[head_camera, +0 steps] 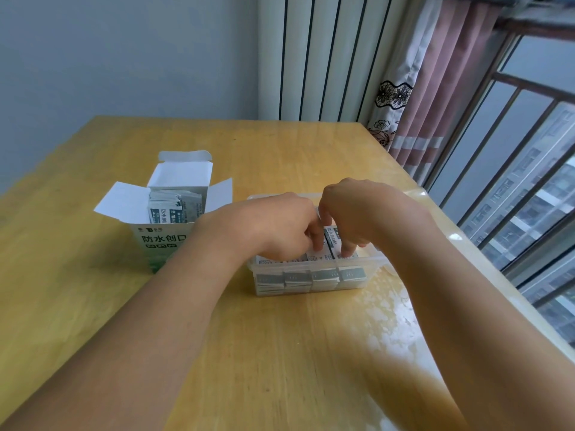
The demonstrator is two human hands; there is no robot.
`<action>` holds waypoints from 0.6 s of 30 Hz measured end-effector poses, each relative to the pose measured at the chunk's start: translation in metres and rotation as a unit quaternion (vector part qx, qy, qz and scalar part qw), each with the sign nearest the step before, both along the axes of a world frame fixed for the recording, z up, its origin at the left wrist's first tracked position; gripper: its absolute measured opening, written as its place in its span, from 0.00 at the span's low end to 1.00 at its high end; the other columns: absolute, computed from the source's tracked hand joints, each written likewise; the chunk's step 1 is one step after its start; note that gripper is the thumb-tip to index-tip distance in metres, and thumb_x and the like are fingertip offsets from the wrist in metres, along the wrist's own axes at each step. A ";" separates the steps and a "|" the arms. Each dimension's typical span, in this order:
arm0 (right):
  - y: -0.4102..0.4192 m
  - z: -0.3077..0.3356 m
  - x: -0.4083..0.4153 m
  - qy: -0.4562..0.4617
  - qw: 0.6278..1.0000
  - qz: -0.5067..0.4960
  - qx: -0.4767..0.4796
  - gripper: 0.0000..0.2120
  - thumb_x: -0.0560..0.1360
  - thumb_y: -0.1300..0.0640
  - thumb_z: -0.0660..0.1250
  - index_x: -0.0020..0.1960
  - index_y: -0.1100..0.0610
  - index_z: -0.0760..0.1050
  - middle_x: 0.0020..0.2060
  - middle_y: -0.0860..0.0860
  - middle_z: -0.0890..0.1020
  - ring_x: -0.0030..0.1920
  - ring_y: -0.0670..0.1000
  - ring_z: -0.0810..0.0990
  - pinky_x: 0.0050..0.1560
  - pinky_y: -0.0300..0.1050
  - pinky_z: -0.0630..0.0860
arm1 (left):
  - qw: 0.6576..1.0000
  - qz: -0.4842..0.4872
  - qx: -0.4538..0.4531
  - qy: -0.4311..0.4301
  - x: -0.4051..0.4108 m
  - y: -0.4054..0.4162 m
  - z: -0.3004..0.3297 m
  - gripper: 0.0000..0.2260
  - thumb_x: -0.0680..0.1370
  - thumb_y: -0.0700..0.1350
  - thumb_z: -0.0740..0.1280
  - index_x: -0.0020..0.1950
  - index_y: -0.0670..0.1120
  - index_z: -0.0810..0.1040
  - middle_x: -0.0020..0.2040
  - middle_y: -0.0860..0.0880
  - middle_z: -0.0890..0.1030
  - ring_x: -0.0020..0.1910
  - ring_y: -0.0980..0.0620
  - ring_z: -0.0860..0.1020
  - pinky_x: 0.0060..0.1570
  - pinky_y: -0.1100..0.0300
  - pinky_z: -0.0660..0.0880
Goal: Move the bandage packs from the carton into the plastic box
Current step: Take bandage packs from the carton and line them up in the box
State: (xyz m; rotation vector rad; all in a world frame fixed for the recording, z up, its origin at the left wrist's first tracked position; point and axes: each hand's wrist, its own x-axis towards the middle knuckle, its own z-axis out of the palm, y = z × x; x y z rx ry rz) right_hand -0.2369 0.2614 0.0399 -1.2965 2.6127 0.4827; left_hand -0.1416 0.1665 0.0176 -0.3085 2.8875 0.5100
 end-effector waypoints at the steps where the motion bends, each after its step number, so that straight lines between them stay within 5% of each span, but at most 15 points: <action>1: 0.000 0.001 0.000 -0.007 1.000 -0.004 -0.006 0.31 0.65 0.57 0.82 0.65 0.55 0.74 0.32 0.49 0.73 0.39 0.55 0.80 0.43 0.47 0.78 | 1.000 -0.002 0.000 -0.001 0.000 0.000 0.000 0.15 0.80 0.43 0.61 0.54 0.59 0.84 0.55 0.59 0.78 0.51 0.54 0.79 0.53 0.54 0.78; 4: 0.002 0.003 -0.003 -0.023 0.999 -0.020 -0.025 0.29 0.66 0.56 0.82 0.64 0.56 0.75 0.30 0.50 0.78 0.31 0.49 0.77 0.47 0.47 0.81 | 1.000 -0.005 -0.002 -0.002 -0.002 0.001 0.000 0.15 0.80 0.43 0.61 0.54 0.60 0.84 0.54 0.58 0.79 0.43 0.57 0.77 0.44 0.58 0.76; 11: 0.005 0.005 -0.005 -0.037 0.998 -0.029 -0.038 0.28 0.68 0.57 0.81 0.64 0.57 0.74 0.31 0.51 0.84 0.36 0.50 0.83 0.52 0.50 0.82 | 1.000 -0.009 0.002 0.001 -0.002 0.001 0.001 0.14 0.81 0.44 0.61 0.53 0.59 0.84 0.54 0.56 0.80 0.37 0.56 0.76 0.40 0.59 0.74; 15: 0.005 0.006 -0.007 -0.043 0.998 -0.030 -0.042 0.30 0.68 0.56 0.81 0.65 0.56 0.73 0.34 0.51 0.85 0.36 0.50 0.85 0.52 0.51 0.82 | 1.000 -0.007 0.009 0.007 -0.001 0.001 0.002 0.14 0.81 0.44 0.61 0.54 0.59 0.84 0.56 0.57 0.79 0.43 0.57 0.77 0.43 0.59 0.75; 18: 0.009 0.012 -0.006 -0.059 0.996 -0.022 -0.062 0.31 0.67 0.56 0.81 0.67 0.53 0.73 0.46 0.52 0.86 0.36 0.51 0.85 0.50 0.52 0.83 | 0.999 -0.014 0.024 0.021 0.001 0.001 0.007 0.12 0.82 0.46 0.61 0.57 0.58 0.83 0.54 0.58 0.80 0.46 0.57 0.78 0.47 0.57 0.77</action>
